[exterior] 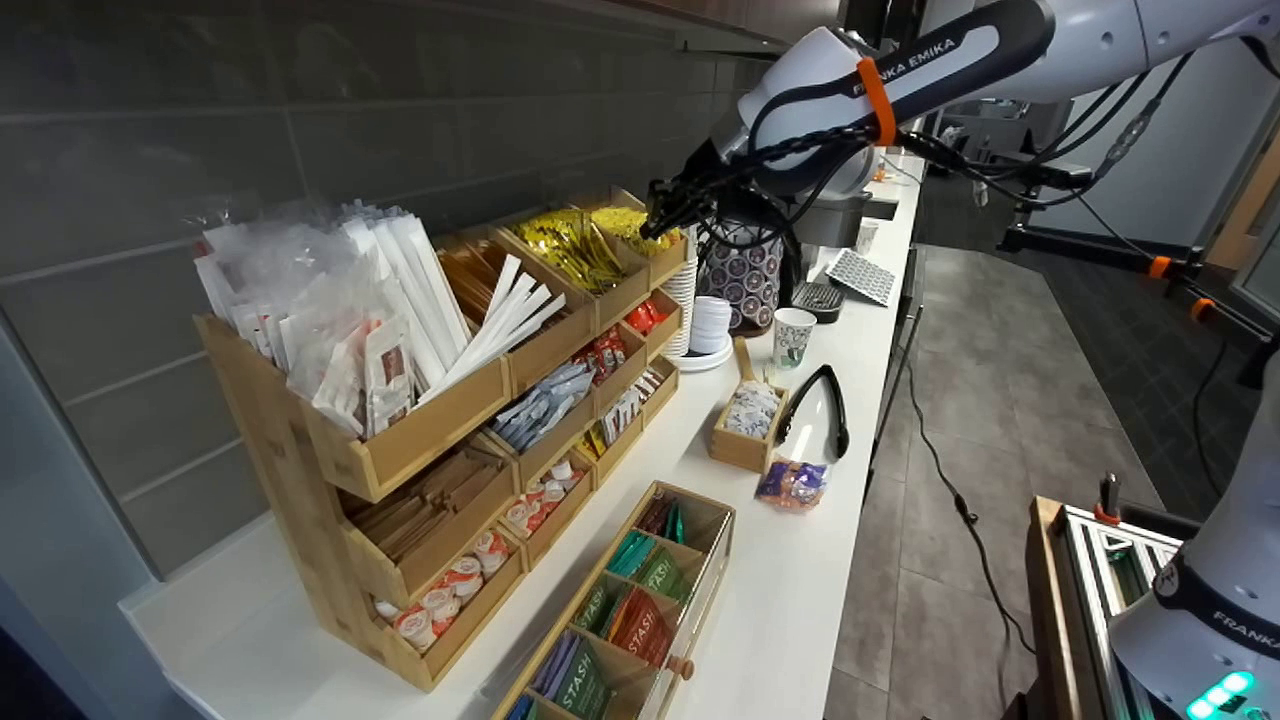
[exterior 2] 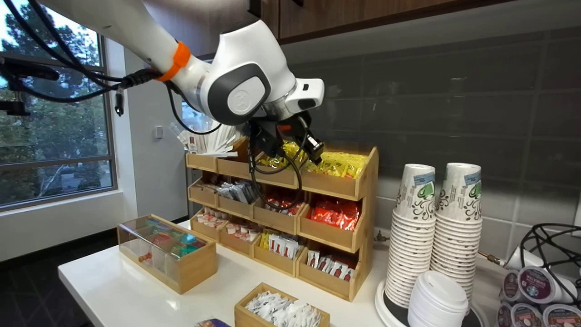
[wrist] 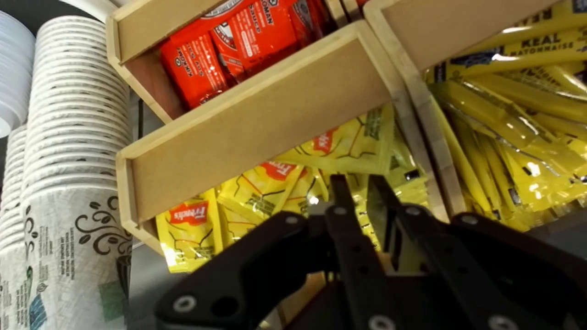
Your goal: Pick up a sachet from the shelf and put it on the table
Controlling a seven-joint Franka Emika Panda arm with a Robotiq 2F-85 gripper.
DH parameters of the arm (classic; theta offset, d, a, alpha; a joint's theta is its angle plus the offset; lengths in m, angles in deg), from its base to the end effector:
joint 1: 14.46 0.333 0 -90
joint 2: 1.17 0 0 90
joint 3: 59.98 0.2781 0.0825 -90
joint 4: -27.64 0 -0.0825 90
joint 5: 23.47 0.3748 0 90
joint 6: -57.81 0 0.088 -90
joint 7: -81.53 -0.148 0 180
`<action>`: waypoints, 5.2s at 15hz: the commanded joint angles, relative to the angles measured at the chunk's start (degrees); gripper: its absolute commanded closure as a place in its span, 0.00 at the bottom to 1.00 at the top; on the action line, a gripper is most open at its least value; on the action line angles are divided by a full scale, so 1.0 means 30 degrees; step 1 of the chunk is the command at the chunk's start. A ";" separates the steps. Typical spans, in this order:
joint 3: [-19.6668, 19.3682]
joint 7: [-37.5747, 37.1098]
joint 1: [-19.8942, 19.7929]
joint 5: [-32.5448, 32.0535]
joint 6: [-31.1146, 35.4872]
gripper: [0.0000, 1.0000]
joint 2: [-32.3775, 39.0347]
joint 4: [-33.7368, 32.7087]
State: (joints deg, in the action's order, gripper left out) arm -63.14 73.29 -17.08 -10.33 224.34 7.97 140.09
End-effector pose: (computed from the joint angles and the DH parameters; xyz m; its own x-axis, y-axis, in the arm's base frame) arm 0.6499 -0.0762 0.4249 0.6315 -0.4179 0.6531 -0.3097 -0.9082 -0.2817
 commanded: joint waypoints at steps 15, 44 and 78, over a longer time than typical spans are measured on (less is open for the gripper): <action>-0.0349 -0.1248 0.0075 -0.1639 -0.1693 0.26 -0.0211 0.0036; 0.0214 -0.1059 0.0204 -0.1072 -0.1841 1.00 -0.3563 0.2026; -0.0317 0.8605 0.2459 1.1398 -0.5814 1.00 -0.4855 1.0634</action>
State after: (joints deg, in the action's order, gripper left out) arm -64.69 95.27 -9.50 19.00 206.05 -8.37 172.13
